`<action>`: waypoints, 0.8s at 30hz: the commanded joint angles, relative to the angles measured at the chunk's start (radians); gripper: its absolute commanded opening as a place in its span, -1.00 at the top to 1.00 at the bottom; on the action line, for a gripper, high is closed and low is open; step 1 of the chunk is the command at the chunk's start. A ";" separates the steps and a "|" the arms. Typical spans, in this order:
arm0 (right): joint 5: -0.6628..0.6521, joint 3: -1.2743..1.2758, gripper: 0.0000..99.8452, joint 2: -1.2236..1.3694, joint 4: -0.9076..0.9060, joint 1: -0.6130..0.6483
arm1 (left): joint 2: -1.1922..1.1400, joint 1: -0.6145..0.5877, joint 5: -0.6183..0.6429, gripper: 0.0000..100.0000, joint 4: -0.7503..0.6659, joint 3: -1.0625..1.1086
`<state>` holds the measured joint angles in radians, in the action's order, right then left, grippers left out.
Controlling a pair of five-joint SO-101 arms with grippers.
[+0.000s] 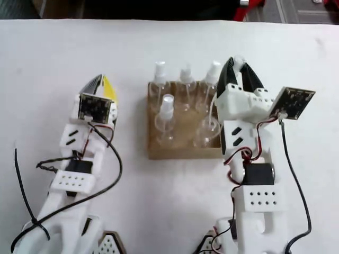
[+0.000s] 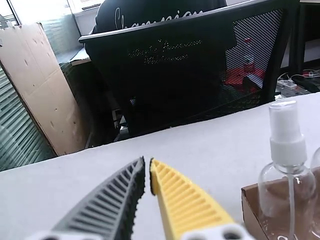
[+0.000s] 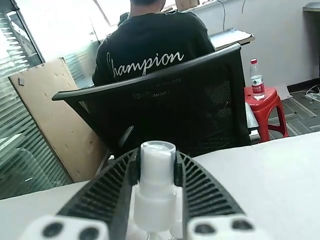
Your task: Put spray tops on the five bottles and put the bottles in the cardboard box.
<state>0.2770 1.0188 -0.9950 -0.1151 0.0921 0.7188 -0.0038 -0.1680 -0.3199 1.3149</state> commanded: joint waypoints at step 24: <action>-0.235 0.173 0.97 -0.021 0.088 0.053 | 0.002 0.008 -0.012 0.95 -0.031 -0.005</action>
<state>0.0898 1.1876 -0.9966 -0.0491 0.1074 0.7188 -0.0038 -0.1680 -0.3199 1.3149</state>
